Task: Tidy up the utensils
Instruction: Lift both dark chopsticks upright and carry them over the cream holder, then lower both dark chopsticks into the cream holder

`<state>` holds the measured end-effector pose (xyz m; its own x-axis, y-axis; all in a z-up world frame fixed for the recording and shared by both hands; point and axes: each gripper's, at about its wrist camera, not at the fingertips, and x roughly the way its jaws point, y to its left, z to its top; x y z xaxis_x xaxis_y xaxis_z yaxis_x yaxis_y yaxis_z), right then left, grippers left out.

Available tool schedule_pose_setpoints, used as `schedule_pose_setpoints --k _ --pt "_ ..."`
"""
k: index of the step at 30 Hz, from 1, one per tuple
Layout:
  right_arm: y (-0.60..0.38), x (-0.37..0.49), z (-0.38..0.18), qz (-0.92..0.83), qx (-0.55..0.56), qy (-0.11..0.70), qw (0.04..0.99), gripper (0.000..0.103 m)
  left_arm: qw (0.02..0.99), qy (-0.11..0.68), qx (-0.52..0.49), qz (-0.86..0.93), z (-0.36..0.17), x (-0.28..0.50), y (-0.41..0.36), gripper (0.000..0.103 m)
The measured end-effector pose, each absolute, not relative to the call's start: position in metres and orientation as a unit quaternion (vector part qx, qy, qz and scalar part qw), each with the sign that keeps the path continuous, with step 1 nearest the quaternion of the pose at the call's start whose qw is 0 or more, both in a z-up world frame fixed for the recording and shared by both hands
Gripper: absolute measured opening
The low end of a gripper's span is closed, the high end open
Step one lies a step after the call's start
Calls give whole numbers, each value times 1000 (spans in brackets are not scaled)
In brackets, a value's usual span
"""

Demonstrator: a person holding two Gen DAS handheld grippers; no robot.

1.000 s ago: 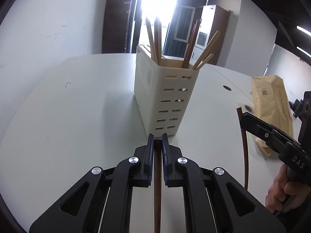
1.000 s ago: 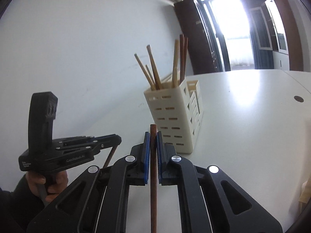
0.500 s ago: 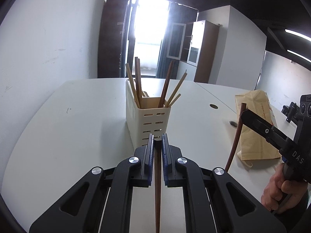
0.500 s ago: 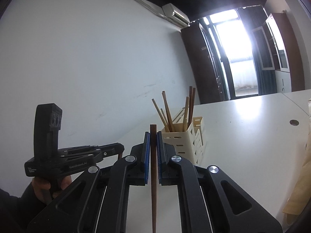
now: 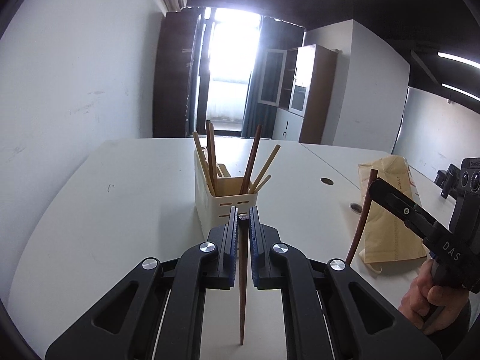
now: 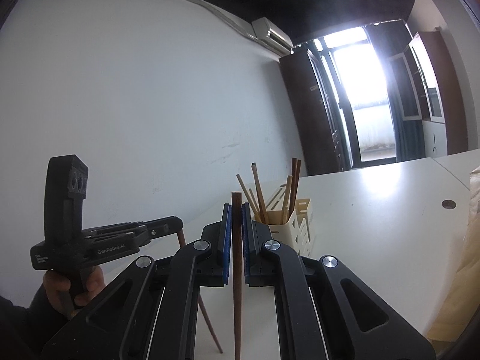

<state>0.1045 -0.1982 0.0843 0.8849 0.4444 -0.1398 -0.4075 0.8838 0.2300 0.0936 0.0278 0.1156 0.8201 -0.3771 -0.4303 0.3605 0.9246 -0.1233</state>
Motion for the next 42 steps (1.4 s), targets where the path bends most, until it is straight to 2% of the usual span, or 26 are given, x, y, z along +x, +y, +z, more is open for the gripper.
schedule_pose_setpoints --k 21,42 --pt "-186 120 110 222 73 59 971 7 964 189 -13 -189 163 112 24 6" --pt "-194 144 163 215 63 -24 974 7 975 112 -19 -189 236 134 24 6"
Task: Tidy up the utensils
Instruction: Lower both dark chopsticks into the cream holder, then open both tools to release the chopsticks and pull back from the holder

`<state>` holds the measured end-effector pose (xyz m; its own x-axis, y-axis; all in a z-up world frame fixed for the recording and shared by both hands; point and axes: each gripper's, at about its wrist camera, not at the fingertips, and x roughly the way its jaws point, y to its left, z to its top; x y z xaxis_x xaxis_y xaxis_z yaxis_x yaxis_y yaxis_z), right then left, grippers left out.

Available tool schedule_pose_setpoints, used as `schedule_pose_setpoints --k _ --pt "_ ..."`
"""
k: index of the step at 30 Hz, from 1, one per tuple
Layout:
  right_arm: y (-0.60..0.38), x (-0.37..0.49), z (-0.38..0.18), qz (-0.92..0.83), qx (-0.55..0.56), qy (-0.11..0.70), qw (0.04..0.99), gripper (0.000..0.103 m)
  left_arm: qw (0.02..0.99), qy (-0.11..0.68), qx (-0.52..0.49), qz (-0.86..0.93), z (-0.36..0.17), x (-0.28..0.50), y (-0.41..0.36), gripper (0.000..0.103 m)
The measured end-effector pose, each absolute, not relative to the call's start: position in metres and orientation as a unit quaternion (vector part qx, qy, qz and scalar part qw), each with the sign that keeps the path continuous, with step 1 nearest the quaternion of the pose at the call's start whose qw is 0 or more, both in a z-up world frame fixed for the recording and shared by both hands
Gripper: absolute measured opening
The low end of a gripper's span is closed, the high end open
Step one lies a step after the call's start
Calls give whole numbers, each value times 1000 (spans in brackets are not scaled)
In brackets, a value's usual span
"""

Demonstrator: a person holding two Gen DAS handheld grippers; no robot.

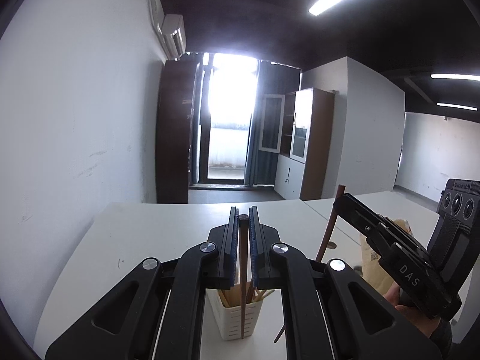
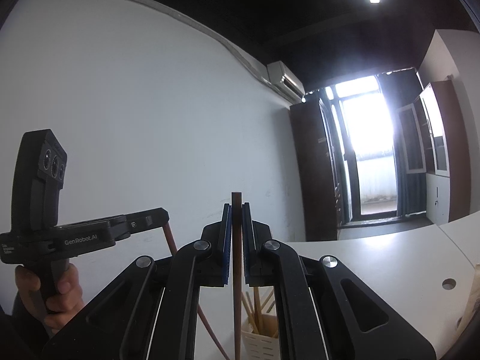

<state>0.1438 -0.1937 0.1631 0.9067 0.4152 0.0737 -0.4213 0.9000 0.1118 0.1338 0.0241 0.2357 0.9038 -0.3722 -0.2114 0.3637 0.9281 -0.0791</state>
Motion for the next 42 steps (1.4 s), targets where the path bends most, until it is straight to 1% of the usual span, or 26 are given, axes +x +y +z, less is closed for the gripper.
schedule_pose_setpoints --k 8,12,18,26,30,42 --pt "-204 156 175 207 81 -68 973 7 979 67 -14 -194 255 144 13 6" --pt "-205 168 175 199 81 -79 973 7 981 56 -3 -187 253 157 2 6" --pt "-205 192 163 188 74 -79 976 7 978 63 -3 -199 234 184 -7 6" --pt "-206 233 130 189 73 -43 978 7 975 97 -9 -200 203 225 -12 6" --pt "-197 244 116 182 55 -19 982 7 972 126 -4 -198 185 239 -13 7" --pt "-181 249 99 161 21 39 986 8 965 179 -9 -193 152 243 -5 7"
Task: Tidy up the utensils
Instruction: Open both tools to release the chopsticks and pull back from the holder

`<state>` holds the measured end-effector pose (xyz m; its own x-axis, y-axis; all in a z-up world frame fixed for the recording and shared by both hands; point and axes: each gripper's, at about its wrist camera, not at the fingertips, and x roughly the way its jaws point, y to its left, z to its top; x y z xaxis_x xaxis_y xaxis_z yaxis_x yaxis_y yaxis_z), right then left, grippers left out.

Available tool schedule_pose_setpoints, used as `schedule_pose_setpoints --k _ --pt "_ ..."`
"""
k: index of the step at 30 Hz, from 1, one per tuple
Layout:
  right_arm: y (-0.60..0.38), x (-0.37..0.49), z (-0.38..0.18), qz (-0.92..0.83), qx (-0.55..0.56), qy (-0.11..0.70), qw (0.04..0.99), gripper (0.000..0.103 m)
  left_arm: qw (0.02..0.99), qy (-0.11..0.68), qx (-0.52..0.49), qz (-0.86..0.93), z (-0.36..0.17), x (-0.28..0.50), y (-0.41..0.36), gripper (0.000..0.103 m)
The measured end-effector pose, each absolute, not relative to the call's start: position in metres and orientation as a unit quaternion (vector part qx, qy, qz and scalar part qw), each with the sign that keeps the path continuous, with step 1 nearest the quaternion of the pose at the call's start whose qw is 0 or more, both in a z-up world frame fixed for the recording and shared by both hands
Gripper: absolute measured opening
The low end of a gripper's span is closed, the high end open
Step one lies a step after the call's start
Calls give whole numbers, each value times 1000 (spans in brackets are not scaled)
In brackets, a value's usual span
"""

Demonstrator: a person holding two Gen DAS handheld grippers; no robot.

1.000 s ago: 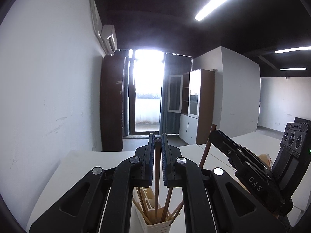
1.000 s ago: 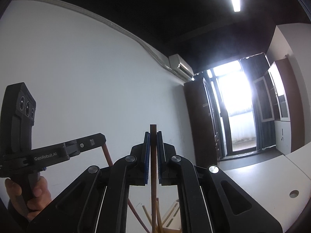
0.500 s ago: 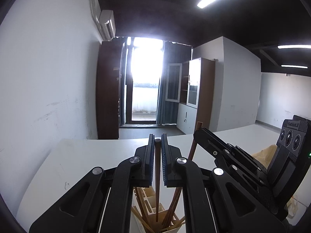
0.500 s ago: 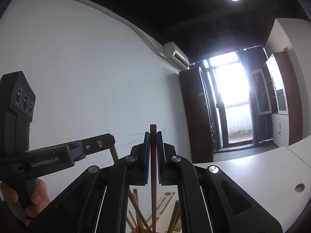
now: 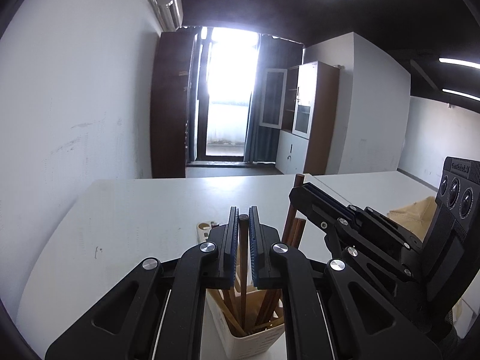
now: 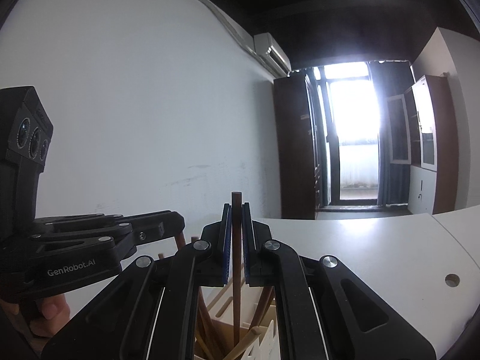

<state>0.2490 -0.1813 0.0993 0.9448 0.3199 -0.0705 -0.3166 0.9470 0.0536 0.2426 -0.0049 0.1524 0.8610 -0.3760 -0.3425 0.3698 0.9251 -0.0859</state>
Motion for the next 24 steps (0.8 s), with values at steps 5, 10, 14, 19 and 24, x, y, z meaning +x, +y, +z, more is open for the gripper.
schedule_pose_setpoints --k 5,10,14,19,24 --pt "-191 245 103 158 52 49 985 25 959 212 -15 -187 143 240 3 8" --pt "-209 207 120 138 84 7 987 61 973 178 -15 -148 158 206 27 77" --pt "-214 181 126 130 90 28 987 81 980 165 4 -108 158 169 39 96" --pt "-198 159 119 126 56 89 986 85 975 204 -13 -87 142 138 57 97" --pt "-184 131 107 138 49 115 982 85 967 244 -13 -75 118 117 65 97"
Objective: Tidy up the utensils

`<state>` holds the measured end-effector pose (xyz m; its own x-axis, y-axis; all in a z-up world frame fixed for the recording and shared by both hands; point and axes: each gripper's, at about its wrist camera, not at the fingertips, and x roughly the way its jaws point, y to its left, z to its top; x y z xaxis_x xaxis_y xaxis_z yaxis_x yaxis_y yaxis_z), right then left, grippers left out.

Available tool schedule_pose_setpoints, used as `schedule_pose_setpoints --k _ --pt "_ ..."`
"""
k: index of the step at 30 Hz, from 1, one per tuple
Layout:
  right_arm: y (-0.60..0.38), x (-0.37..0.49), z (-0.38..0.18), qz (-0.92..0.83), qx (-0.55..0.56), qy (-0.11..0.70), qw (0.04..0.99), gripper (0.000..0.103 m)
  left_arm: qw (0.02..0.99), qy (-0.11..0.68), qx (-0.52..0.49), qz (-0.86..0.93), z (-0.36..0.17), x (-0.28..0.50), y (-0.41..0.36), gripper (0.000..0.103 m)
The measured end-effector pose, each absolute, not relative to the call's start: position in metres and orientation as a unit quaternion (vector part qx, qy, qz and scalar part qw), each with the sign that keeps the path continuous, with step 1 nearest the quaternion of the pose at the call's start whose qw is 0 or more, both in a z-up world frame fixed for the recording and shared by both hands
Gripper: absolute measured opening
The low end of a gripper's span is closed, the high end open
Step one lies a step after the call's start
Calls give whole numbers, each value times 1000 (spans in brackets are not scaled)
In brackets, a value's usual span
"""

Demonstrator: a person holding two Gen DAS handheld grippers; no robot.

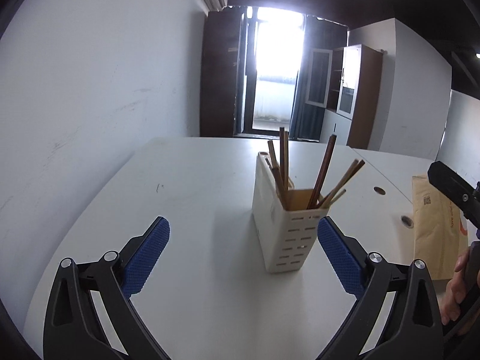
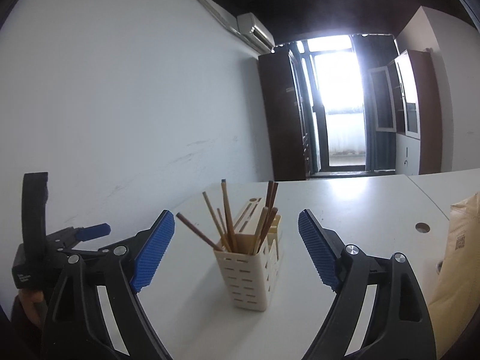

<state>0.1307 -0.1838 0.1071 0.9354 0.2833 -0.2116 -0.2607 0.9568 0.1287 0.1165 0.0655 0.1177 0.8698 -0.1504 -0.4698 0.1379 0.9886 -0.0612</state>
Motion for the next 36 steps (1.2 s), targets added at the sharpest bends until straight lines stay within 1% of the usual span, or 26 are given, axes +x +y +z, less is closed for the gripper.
schedule_pose_setpoints --k 7,12,15,36 --pt "-181 109 83 125 51 146 980 85 961 265 -12 -82 90 86 68 97" --pt "-180 106 62 122 49 181 975 85 957 281 8 -74 67 78 55 97" --pt "-181 111 58 119 53 191 973 85 953 291 13 -79 60 76 48 97" --pt "-177 112 48 124 49 204 970 85 950 304 13 -64 58 73 48 97"
